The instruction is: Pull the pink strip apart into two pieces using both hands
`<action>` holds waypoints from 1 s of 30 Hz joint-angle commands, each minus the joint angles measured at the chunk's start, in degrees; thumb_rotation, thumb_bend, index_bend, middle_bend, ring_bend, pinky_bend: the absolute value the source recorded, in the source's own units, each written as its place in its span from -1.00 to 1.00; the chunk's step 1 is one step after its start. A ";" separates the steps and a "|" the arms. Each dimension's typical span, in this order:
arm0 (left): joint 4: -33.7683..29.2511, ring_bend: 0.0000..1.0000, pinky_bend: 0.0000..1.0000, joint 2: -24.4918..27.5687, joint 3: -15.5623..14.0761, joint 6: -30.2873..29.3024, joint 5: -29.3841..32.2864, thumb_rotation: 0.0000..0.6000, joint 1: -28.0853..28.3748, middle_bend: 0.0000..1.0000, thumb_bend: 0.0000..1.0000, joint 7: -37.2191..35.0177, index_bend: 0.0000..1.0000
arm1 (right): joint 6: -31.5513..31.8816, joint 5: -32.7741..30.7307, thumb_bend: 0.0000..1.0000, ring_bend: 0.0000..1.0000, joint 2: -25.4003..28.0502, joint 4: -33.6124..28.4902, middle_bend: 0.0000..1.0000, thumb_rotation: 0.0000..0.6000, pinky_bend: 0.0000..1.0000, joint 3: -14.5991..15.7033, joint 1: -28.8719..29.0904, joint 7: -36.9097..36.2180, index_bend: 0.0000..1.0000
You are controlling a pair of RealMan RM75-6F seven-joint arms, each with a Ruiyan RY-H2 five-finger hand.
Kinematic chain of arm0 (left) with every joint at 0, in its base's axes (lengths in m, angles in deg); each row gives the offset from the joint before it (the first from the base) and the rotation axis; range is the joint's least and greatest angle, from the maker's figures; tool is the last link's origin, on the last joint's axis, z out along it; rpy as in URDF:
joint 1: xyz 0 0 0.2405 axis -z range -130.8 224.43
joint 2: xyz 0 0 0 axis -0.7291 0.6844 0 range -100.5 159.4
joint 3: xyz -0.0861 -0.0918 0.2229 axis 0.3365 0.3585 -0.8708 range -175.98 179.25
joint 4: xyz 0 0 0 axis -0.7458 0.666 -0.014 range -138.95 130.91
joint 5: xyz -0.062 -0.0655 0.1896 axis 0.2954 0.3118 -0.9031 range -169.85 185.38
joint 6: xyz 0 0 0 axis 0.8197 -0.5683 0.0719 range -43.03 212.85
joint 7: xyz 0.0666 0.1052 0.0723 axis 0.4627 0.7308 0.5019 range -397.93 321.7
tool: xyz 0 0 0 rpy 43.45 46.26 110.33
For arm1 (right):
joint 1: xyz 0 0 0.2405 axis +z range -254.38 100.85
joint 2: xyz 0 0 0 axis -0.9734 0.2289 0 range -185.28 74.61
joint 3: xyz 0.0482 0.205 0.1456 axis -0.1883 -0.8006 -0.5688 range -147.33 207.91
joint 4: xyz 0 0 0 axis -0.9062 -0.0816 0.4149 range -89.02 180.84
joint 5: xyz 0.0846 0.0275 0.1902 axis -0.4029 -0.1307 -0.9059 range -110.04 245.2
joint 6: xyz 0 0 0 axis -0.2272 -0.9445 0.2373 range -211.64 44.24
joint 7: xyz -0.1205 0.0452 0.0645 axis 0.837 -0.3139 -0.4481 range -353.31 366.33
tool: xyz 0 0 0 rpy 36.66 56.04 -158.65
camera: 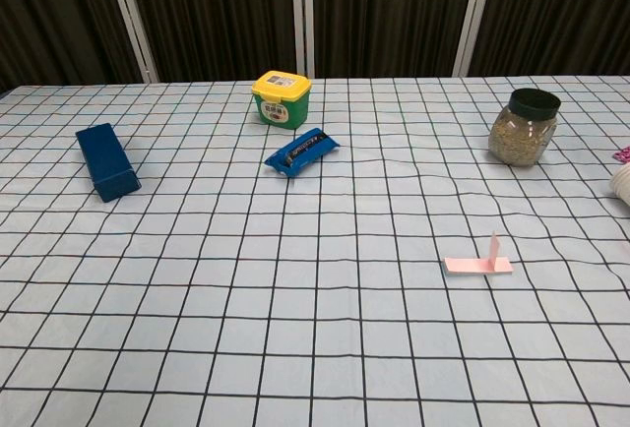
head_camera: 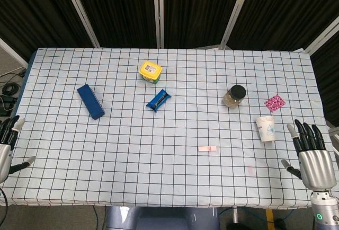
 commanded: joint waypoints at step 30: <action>1.45 -1.00 -1.00 -3.13 1.87 5.52 6.14 1.00 2.27 -1.00 -1.00 5.56 -1.00 | -21.63 23.39 -0.41 -1.00 -13.88 25.35 -0.88 1.00 -1.00 5.02 31.46 -10.86 -0.20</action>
